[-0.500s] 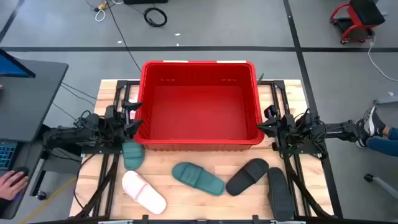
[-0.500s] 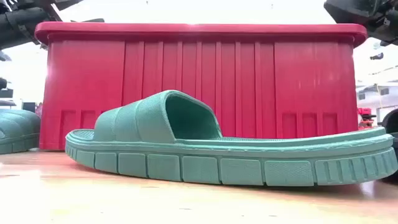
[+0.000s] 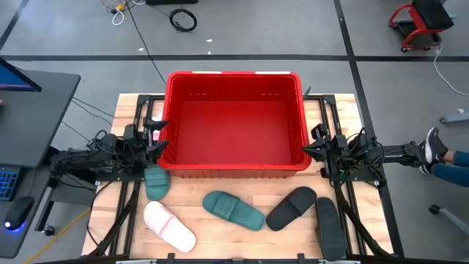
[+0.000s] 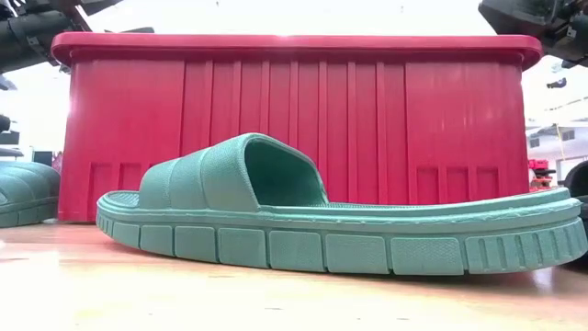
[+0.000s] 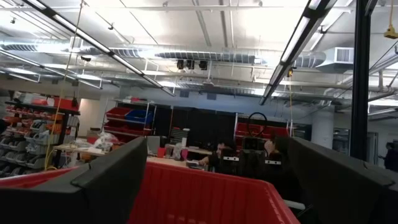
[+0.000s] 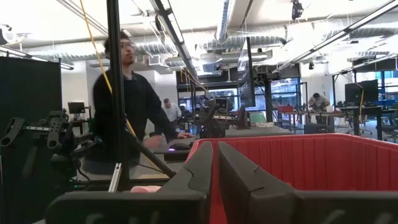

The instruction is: Pick and place slides into bin

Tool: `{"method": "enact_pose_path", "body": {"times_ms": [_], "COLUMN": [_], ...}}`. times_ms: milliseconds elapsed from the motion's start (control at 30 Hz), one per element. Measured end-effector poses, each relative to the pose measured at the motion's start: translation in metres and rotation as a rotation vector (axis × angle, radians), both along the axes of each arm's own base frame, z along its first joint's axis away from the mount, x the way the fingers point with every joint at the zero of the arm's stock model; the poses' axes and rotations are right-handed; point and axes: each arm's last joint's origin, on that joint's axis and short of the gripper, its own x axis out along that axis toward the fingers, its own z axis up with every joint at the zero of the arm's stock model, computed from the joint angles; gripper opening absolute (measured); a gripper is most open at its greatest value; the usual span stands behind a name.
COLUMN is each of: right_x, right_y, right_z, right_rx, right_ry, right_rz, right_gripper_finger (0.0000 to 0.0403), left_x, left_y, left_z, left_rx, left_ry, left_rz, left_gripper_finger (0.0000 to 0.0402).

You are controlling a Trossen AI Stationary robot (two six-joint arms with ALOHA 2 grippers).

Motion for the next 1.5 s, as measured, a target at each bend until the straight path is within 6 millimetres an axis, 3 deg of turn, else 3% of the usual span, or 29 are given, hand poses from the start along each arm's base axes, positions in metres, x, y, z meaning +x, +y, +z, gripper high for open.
{"method": "enact_pose_path", "body": {"times_ms": [1500], "right_x": [0.0001], "right_y": [0.0000], "right_z": [-0.0001], "right_rx": [0.000], "right_ry": [0.001], "right_rz": [0.000], "right_gripper_finger": [0.0030], "left_x": [0.0008], "left_y": [-0.0064], "left_z": [-0.0002], "left_rx": [0.000], "left_ry": [0.001], "left_rz": [-0.074], "left_gripper_finger": [0.0396]}}
